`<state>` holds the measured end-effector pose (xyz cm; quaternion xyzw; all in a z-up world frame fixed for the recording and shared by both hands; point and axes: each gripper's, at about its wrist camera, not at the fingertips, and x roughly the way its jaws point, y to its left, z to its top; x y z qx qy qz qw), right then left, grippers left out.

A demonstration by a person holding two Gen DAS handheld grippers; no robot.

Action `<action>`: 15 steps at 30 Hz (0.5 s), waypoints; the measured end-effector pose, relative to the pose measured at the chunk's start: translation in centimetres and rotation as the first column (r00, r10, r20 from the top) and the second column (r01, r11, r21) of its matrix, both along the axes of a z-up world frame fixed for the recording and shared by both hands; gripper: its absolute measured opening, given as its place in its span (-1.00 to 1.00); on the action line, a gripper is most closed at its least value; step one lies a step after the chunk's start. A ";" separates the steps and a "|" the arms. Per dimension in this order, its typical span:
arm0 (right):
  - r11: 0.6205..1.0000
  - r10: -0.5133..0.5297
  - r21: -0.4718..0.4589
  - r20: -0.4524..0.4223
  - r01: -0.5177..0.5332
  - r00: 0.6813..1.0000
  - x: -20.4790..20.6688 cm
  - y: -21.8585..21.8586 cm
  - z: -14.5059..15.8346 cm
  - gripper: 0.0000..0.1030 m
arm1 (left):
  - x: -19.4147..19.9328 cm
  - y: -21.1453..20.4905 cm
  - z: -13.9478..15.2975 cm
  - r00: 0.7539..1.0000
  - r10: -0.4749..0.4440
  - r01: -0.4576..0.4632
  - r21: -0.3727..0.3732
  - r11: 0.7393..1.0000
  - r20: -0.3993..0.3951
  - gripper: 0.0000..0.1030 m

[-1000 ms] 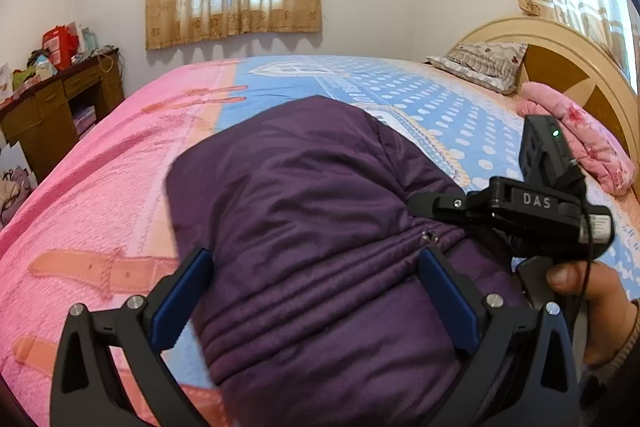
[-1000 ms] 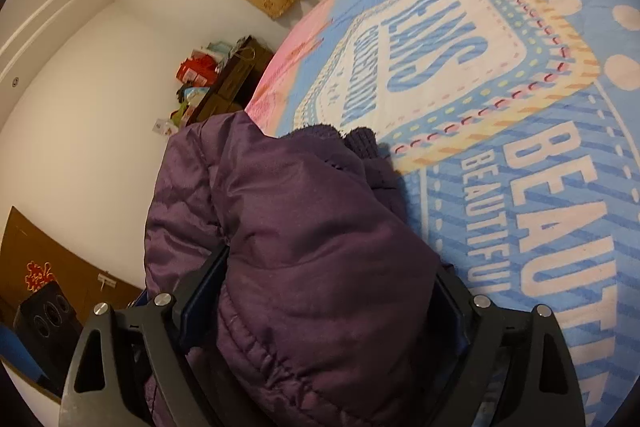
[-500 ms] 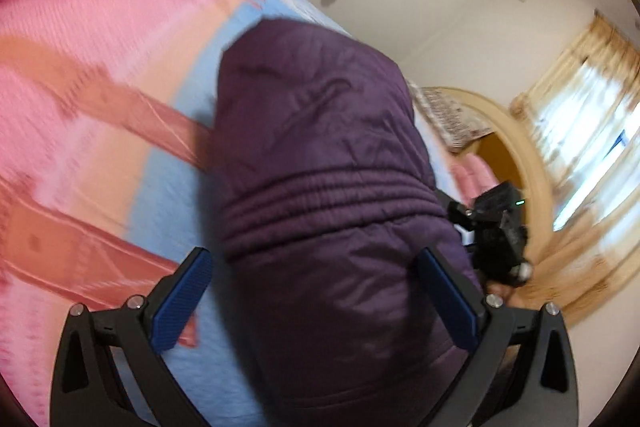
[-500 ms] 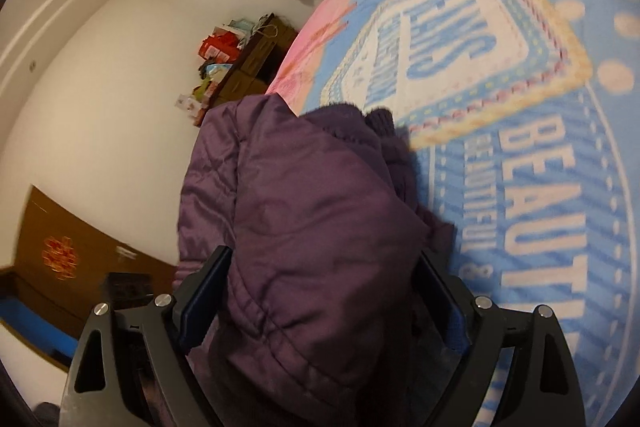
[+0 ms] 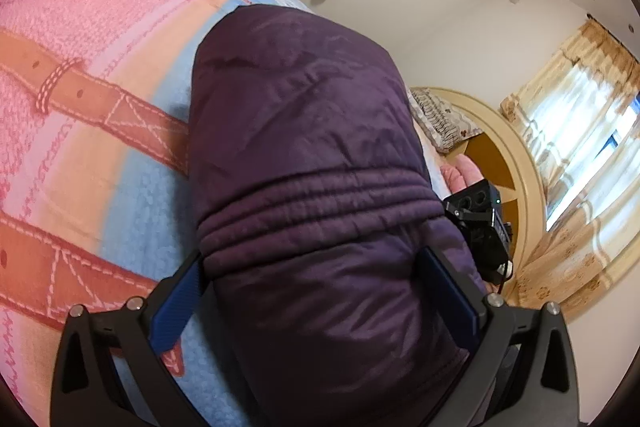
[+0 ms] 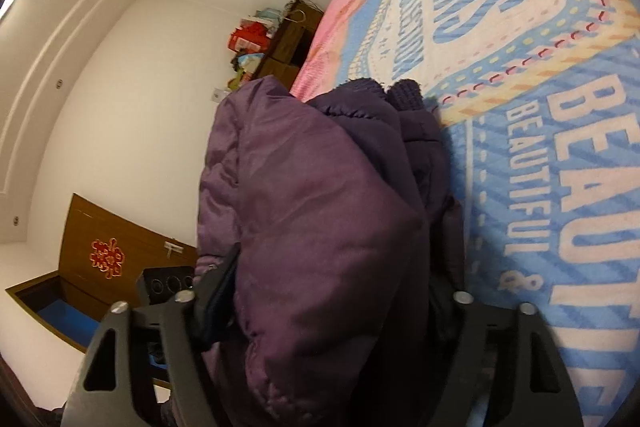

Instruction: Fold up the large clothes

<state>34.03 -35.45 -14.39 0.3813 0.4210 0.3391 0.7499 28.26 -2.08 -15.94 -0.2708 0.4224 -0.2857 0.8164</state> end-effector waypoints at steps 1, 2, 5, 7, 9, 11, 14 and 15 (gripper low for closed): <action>1.000 -0.007 -0.001 0.009 0.007 1.000 -0.3 0.0 0.1 0.23 | -0.2 0.0 0.3 1.000 -0.003 0.003 0.013 1.000 0.008 0.97; 1.000 -0.019 -0.014 0.027 0.019 0.999 -0.9 0.1 0.6 0.15 | -0.3 0.0 0.5 1.000 -0.004 0.004 0.018 1.000 0.013 0.93; 0.999 -0.019 -0.038 0.058 0.021 0.998 -1.9 1.0 1.7 0.00 | -1.2 0.0 1.6 0.999 -0.012 0.009 0.068 0.998 0.049 0.81; 0.999 -0.014 -0.042 0.069 0.017 0.998 -2.4 1.4 2.4 -0.04 | -1.8 -0.1 2.5 0.998 -0.012 0.004 0.113 0.994 0.067 0.80; 0.999 -0.008 -0.037 0.076 0.011 0.997 -2.7 2.1 2.8 -0.06 | -2.3 0.0 3.3 0.996 -0.007 -0.005 0.146 0.989 0.085 0.78; 1.000 -0.003 -0.017 0.076 0.004 0.997 -2.9 2.8 2.8 -0.07 | -2.9 0.3 4.0 0.995 0.001 -0.018 0.168 0.986 0.101 0.77; 1.000 0.011 0.001 0.079 -0.011 0.997 -3.3 4.3 3.0 -0.07 | -3.6 0.8 5.1 0.993 0.013 -0.038 0.206 0.978 0.121 0.78; 1.000 0.014 0.004 0.080 -0.014 0.997 -3.1 4.8 3.0 -0.07 | -3.9 1.1 5.4 0.992 0.018 -0.046 0.220 0.974 0.128 0.78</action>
